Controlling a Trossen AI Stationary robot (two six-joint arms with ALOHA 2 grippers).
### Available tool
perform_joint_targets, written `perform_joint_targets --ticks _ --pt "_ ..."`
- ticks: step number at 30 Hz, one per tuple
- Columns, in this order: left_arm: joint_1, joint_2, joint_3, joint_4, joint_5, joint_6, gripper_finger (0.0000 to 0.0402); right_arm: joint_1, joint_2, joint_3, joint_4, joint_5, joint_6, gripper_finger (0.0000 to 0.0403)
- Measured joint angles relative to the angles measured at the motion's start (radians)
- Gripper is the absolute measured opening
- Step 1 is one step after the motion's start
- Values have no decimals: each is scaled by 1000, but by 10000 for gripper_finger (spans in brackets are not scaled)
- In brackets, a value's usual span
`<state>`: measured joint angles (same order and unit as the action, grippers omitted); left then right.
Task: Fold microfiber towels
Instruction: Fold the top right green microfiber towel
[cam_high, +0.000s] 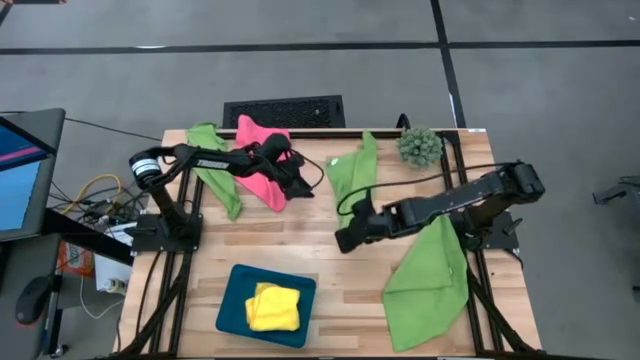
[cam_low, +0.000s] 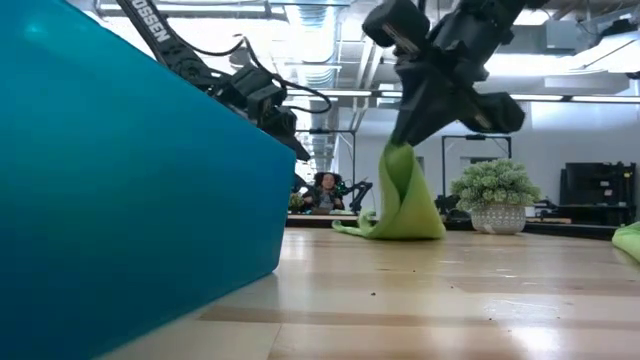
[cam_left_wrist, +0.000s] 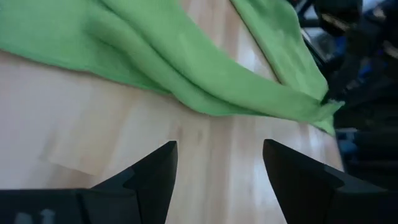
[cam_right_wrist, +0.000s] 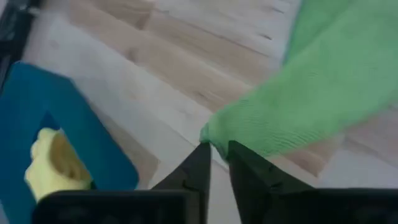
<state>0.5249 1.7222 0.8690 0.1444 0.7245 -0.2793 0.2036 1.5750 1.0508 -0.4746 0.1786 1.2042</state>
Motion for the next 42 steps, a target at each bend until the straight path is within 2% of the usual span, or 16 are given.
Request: perform_joint_targets --ticks 2,5,10,13,16,19,23,26,32,42 --pt "-6 -1 1 8 14 -8 231 -19 -21 0 -16 -23 -82 113" --pt "-7 -6 1 2 32 -28 231 -85 -76 0 -30 -52 -291 164" --pt "-4 -8 1 -7 59 -48 231 -322 -143 1 -73 -90 -679 232" --pt "-8 -8 1 -31 76 -49 231 -488 -113 1 -59 -202 -979 237" --pt "-14 -8 1 -60 113 -49 231 -580 -24 30 -75 -299 -1289 227" --pt "-20 -8 1 -104 131 -45 231 -618 86 108 -125 -313 -1545 219" --pt "-24 -8 1 -149 148 -27 231 -639 220 242 -189 -308 -1766 219" --pt "-24 -8 1 -187 154 -3 231 -627 307 329 -236 -292 -1910 222" --pt "-24 -8 1 -275 154 44 231 -583 425 424 -269 -187 -2125 223" --pt "-25 -8 1 -320 153 85 231 -576 444 413 -222 -176 -2187 212"
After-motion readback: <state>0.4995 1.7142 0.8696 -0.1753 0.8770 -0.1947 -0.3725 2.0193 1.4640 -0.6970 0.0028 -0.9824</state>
